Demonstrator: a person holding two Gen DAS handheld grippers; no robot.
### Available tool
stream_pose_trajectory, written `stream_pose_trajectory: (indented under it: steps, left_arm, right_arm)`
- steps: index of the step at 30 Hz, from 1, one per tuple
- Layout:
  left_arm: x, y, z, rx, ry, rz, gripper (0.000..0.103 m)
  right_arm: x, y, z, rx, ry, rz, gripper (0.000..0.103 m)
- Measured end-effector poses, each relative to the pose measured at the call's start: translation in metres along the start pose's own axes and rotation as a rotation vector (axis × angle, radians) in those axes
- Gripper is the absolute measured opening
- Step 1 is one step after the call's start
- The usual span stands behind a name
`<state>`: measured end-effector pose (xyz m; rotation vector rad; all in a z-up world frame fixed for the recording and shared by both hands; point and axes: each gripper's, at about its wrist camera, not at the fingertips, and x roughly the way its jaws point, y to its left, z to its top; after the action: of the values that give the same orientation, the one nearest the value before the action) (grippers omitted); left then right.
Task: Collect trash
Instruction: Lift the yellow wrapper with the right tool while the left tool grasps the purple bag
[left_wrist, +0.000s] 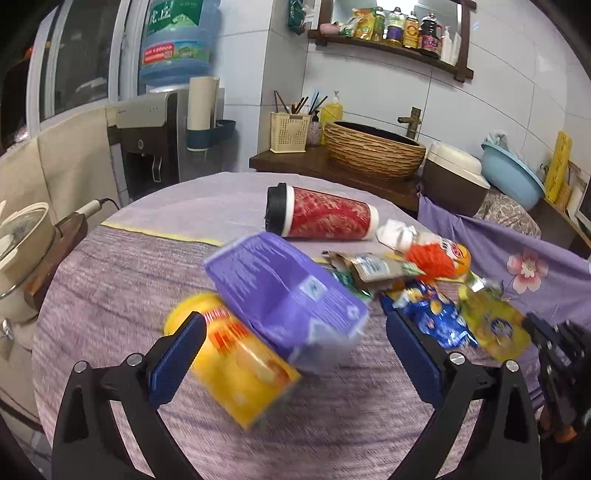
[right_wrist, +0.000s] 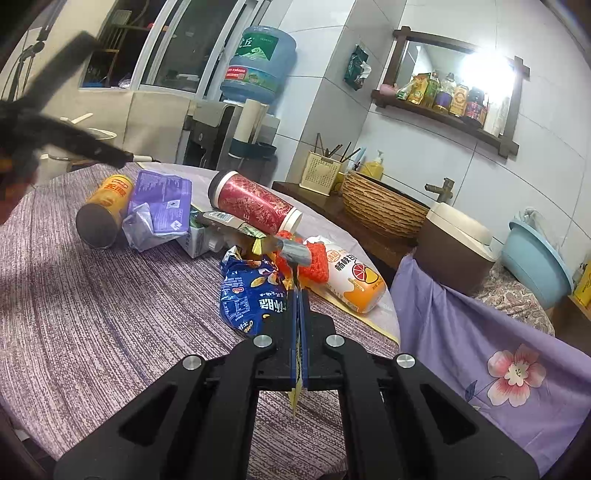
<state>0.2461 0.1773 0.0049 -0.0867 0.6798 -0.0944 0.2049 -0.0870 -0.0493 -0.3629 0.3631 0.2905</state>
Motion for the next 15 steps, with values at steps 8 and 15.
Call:
stream_pose_trajectory:
  steps: [8,15]
  left_arm:
    - [0.063,0.059,0.04,-0.054,0.131,-0.046,0.075]
    - [0.108,0.074,0.042,-0.08,0.274,-0.12,0.059]
  right_arm:
    - [-0.003,0.001,0.003,0.002,-0.004,-0.005,0.002]
    - [-0.001,0.003,0.002,0.003,0.005,-0.007,0.002]
